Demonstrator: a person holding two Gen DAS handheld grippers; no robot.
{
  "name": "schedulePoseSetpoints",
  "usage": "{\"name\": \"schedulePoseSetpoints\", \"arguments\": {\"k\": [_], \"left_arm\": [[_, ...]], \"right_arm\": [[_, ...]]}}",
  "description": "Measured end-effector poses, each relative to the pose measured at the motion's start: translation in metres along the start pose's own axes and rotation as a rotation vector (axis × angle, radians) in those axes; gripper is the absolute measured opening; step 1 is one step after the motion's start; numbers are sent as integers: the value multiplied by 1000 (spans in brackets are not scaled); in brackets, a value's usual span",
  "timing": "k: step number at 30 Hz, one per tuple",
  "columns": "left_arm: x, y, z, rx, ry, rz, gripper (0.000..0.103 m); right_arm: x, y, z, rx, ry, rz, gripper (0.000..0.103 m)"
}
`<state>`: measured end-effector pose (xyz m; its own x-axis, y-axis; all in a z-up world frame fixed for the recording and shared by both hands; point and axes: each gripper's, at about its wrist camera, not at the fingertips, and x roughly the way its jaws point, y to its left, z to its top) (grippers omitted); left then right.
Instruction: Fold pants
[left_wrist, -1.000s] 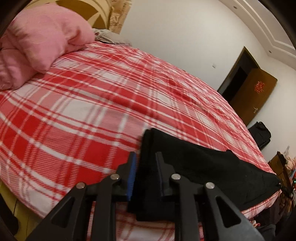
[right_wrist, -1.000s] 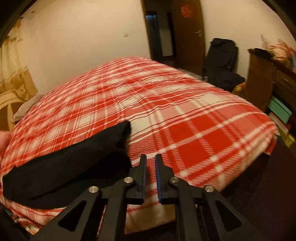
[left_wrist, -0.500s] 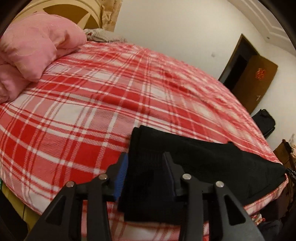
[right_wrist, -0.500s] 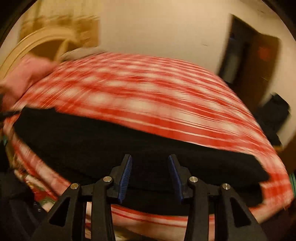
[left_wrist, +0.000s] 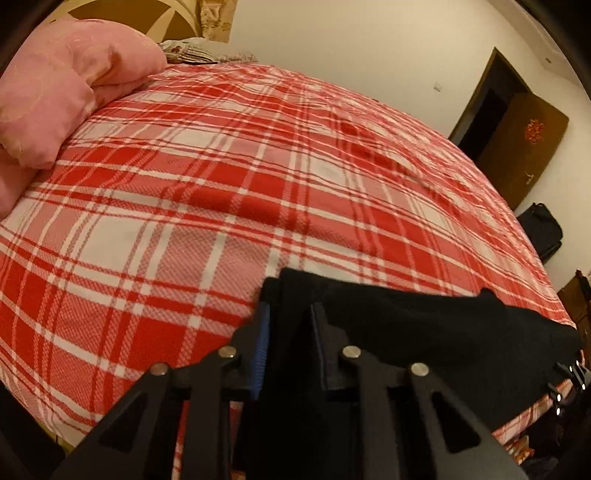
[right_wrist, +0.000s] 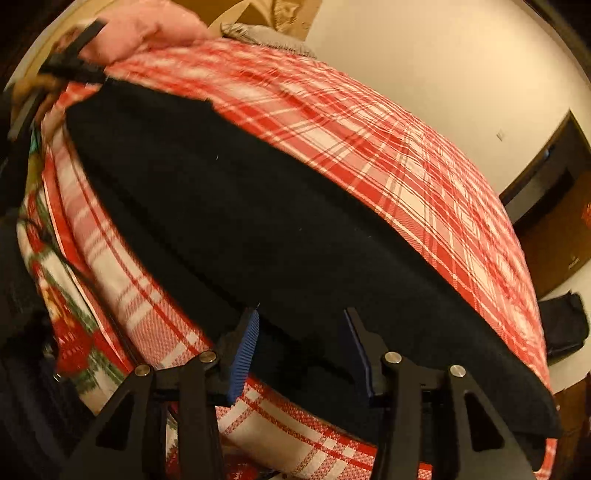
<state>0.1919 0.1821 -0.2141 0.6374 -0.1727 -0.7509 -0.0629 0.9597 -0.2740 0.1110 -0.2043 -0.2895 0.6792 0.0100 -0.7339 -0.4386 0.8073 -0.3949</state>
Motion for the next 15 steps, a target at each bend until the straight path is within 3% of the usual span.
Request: {"name": "schedulePoseSetpoints", "arguments": {"k": [7, 11, 14, 15], "left_arm": [[9, 0, 10, -10, 9, 17, 29], [12, 3, 11, -27, 5, 22, 36], [15, 3, 15, -38, 4, 18, 36], [16, 2, 16, -36, 5, 23, 36]], "right_arm": [[20, 17, 5, -89, 26, -47, 48], [20, 11, 10, -49, 20, -23, 46], [13, 6, 11, -27, 6, -3, 9], [10, 7, 10, -29, 1, -8, 7]]}}
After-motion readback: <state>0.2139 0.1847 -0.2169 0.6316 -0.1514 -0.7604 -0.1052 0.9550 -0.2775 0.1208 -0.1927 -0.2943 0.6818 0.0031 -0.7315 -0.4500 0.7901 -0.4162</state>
